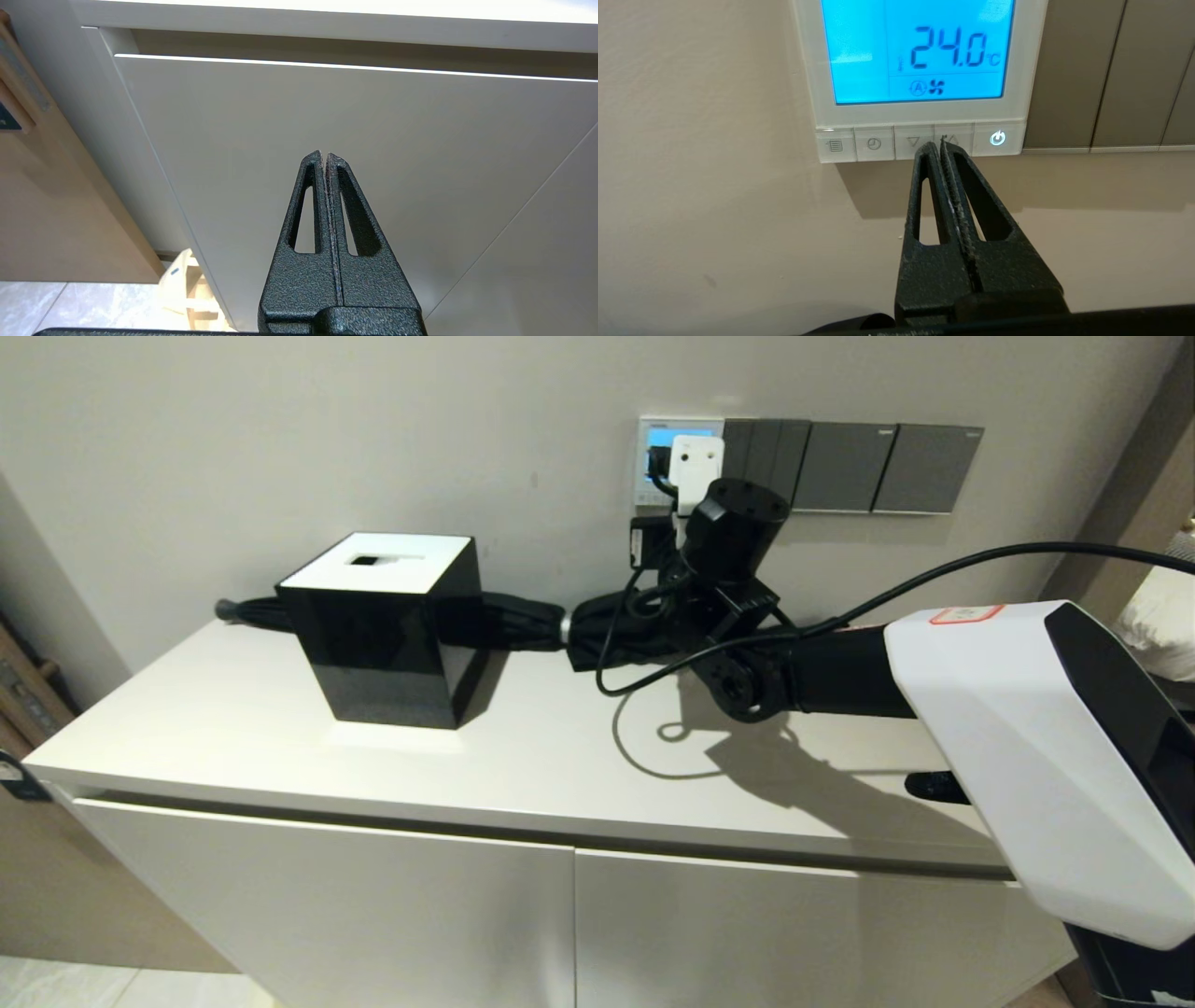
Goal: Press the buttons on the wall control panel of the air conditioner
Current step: Press the temperature increase button
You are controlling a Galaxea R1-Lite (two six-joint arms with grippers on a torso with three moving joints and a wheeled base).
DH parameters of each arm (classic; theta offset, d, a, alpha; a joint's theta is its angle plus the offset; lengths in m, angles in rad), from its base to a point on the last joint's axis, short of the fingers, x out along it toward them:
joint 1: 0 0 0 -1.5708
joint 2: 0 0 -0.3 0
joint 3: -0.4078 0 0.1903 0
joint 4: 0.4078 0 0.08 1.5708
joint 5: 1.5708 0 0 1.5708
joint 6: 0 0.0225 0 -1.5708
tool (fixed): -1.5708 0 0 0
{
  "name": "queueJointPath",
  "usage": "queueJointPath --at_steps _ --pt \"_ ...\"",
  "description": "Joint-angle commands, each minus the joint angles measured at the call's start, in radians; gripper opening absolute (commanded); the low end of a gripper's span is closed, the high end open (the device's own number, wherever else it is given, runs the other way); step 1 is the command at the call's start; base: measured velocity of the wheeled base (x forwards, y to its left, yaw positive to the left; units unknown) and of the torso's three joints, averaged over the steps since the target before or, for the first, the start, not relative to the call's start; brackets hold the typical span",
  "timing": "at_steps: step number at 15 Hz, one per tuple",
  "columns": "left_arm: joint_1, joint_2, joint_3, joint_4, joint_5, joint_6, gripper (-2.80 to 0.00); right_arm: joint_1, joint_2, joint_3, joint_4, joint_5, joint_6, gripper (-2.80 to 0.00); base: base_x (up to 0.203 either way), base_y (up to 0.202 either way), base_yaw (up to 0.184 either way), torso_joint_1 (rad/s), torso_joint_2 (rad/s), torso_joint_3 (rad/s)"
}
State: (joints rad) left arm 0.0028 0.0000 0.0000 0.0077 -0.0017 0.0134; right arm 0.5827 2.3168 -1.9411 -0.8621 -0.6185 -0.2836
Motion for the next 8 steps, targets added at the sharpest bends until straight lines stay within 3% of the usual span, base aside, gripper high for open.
queueJointPath --at_steps 1,8 --pt "0.0 0.0 0.0 0.0 0.0 0.0 -2.8 0.002 0.009 0.0 -0.007 -0.003 -0.002 -2.8 0.0 0.0 0.0 0.0 0.0 0.0" --pt "0.0 0.001 0.0 0.0 0.0 0.0 -2.8 0.015 -0.037 0.007 -0.002 -0.003 -0.002 -2.8 0.0 0.0 0.0 0.0 0.0 0.0"
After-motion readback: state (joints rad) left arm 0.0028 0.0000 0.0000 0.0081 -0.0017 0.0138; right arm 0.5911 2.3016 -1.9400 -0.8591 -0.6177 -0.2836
